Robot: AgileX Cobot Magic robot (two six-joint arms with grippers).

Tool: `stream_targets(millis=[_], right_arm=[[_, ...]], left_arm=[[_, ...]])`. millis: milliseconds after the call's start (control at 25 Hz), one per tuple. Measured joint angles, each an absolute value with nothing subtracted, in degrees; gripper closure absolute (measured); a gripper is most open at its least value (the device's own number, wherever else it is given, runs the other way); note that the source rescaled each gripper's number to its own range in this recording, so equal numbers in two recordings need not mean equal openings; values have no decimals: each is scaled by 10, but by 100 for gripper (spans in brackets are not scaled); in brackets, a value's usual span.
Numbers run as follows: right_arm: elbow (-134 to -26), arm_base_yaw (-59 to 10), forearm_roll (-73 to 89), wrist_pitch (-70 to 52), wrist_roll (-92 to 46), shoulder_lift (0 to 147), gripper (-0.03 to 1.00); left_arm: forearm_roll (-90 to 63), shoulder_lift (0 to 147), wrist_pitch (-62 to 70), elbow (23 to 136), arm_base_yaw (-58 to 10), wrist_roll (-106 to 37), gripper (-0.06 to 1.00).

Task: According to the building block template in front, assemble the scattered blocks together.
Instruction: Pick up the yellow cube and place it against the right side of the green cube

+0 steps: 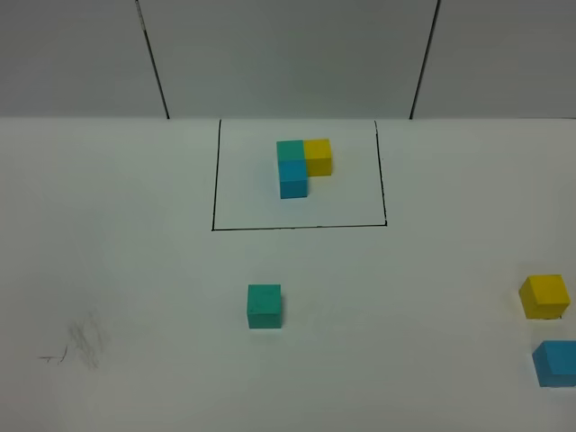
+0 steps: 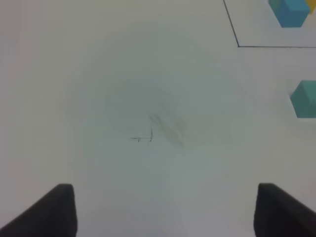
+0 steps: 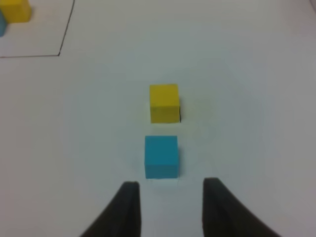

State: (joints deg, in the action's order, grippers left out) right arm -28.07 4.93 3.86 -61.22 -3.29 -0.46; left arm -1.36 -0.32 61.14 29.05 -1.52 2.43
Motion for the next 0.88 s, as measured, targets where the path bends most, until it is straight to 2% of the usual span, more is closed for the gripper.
stream_targets(millis=[600, 680, 760, 880], right_arm=[[-281, 49, 48, -612, -25, -5, 96], [-281, 49, 46, -612, -24, -5, 90], [-281, 49, 44, -612, -22, -5, 78], [-281, 49, 41, -612, -22, -5, 48]], left_arm=[[-14, -3, 611, 290, -15, 24, 35], [-14, -3, 611, 290, -15, 24, 35], [-14, -3, 611, 290, -15, 24, 35], [-14, -3, 611, 290, -15, 24, 35]])
